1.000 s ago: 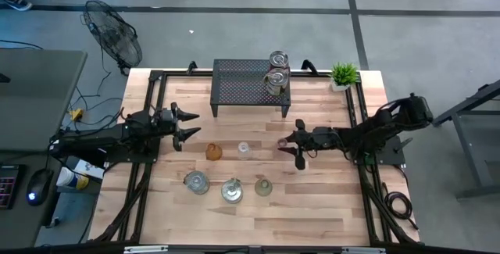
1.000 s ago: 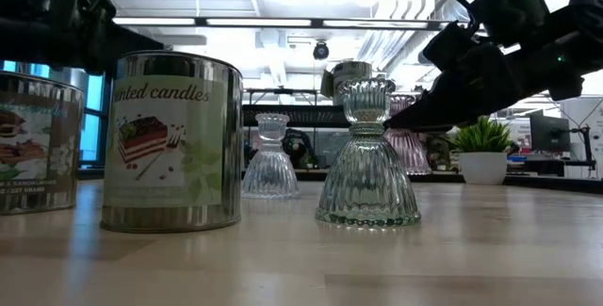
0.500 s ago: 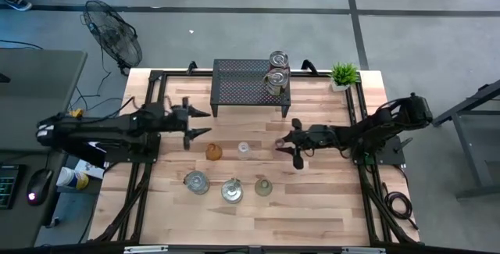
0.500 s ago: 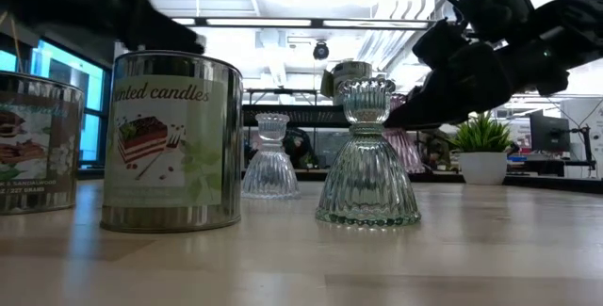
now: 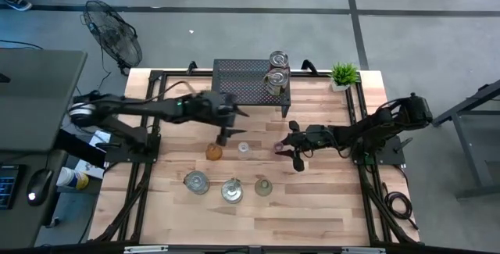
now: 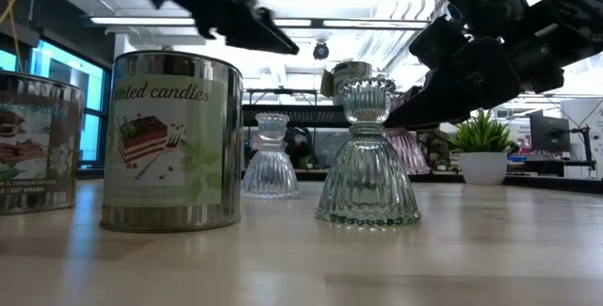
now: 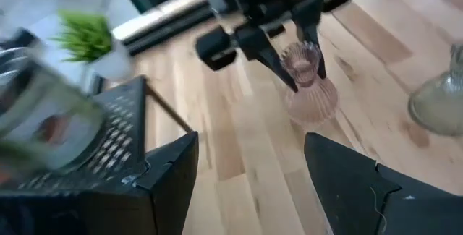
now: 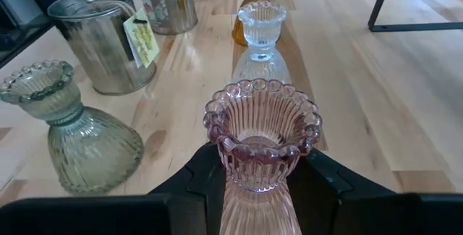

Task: Pick & Place candle stick holders
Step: Put the pink glass candlestick on the shelf

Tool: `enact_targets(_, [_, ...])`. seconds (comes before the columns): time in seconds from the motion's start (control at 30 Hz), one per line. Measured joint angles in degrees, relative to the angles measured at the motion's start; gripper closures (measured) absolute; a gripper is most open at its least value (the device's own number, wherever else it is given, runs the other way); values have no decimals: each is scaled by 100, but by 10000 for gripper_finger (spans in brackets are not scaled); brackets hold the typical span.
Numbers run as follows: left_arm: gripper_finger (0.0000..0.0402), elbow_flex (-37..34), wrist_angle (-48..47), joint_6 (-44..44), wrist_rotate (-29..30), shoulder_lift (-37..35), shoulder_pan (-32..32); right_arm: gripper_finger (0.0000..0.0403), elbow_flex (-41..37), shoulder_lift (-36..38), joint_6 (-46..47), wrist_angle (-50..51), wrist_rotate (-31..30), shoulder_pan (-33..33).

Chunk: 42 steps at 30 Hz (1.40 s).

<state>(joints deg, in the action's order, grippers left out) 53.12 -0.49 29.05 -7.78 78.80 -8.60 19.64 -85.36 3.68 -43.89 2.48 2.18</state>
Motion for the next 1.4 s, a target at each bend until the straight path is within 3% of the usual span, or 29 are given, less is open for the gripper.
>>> enact_targets(0.27, [153, 1665, -1496, 1136, -177, 1215, 253, 291, 133, 0, 69, 42, 434, -290])
enact_targets(0.47, [153, 2333, -1927, 1876, 348, 1679, 639, 291, 332, 0, 13, 130, 1051, -509])
enact_targets(0.67, [153, 2492, -1981, 2229, 714, 1913, 999, 290, 668, 0, -221, 513, 1483, -616])
enact_targets(0.93, [153, 2499, -1945, 2681, 1253, 1988, 1250, 290, 1262, 0, -665, 1426, 1504, -632])
enact_targets(1.4, [153, 2496, -2283, 2770, 1232, 1986, 1285, 290, 1794, 0, -1018, 2278, 1435, -634])
